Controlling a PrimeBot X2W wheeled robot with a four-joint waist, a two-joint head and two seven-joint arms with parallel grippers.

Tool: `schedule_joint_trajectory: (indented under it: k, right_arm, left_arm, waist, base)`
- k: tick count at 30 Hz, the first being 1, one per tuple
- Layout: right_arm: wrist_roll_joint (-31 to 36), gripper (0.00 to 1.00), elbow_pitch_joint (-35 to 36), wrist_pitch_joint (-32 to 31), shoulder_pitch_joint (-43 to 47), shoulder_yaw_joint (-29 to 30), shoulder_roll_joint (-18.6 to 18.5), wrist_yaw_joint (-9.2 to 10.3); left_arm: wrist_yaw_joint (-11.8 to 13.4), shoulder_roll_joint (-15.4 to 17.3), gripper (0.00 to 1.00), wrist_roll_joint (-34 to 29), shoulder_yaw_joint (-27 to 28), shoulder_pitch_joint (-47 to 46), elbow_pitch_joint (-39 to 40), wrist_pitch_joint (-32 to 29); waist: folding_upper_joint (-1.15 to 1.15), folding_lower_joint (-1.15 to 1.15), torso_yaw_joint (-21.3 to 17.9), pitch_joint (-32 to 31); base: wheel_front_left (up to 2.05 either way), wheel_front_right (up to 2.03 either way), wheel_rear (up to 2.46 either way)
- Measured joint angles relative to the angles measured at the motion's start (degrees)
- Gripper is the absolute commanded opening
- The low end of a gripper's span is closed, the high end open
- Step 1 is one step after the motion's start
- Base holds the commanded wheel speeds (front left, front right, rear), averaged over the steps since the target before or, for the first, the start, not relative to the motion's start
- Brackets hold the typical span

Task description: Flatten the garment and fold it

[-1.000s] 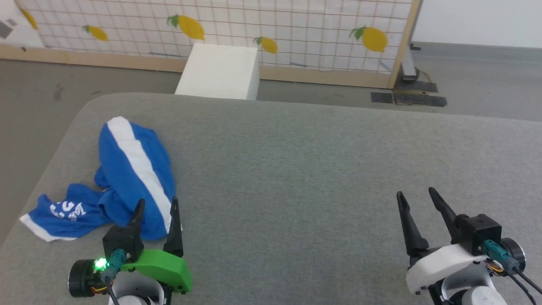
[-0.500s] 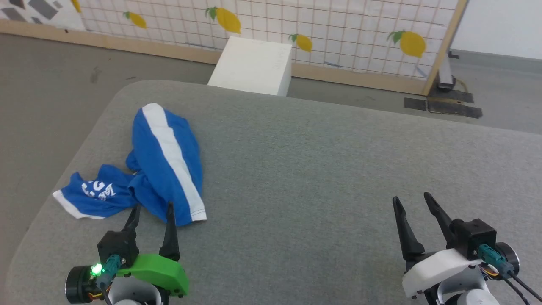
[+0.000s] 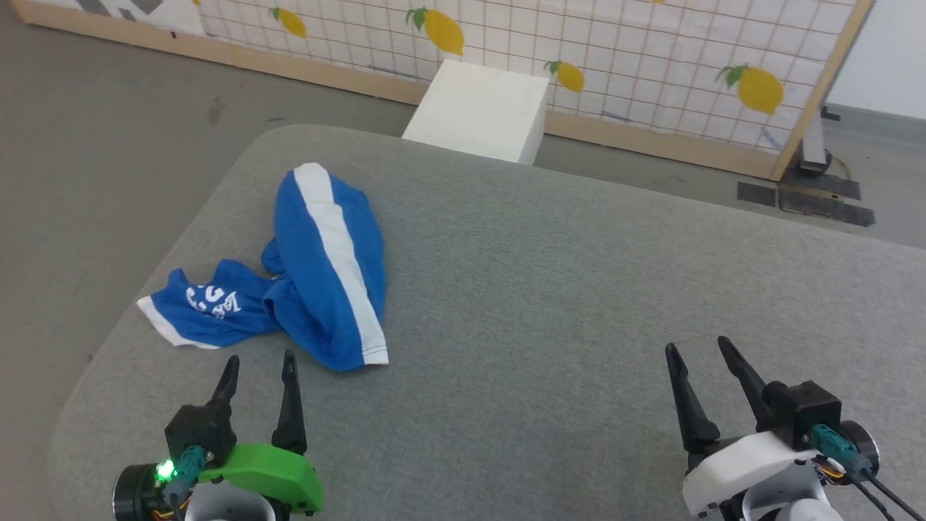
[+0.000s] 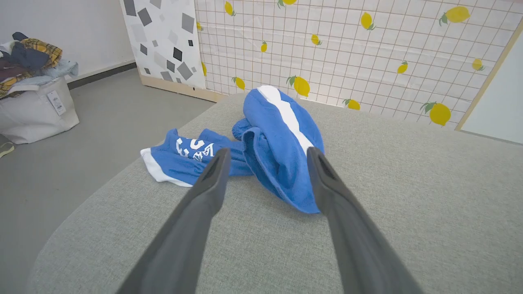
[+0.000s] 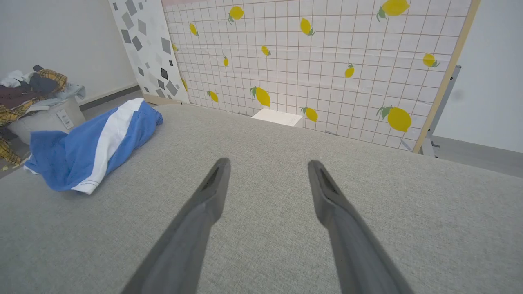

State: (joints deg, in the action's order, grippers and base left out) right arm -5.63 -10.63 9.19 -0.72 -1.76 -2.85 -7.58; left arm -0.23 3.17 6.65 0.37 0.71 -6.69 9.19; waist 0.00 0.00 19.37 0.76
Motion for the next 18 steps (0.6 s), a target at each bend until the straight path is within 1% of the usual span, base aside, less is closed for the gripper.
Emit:
schedule_joint_trajectory:
  k: [9,18]
  right_arm:
    - [0.0,1.0,-0.9,1.02,0.0,-0.27,0.0,0.0]
    - [-0.01,1.0,-1.77,2.07,0.0,-0.42,0.0,0.0]
  left_arm:
    - [0.36,0.0,1.0,1.36,0.01,0.45,-0.32,1.11]
    - [0.54,0.0,1.0,1.44,-0.09,0.49,-0.43,2.21]
  waist:
    - [0.0,0.0,2.28,0.21]
    - [0.0,0.0,4.24,0.23]
  base:
    - [0.0,0.0,0.0]
    - [0.0,0.0,0.0]
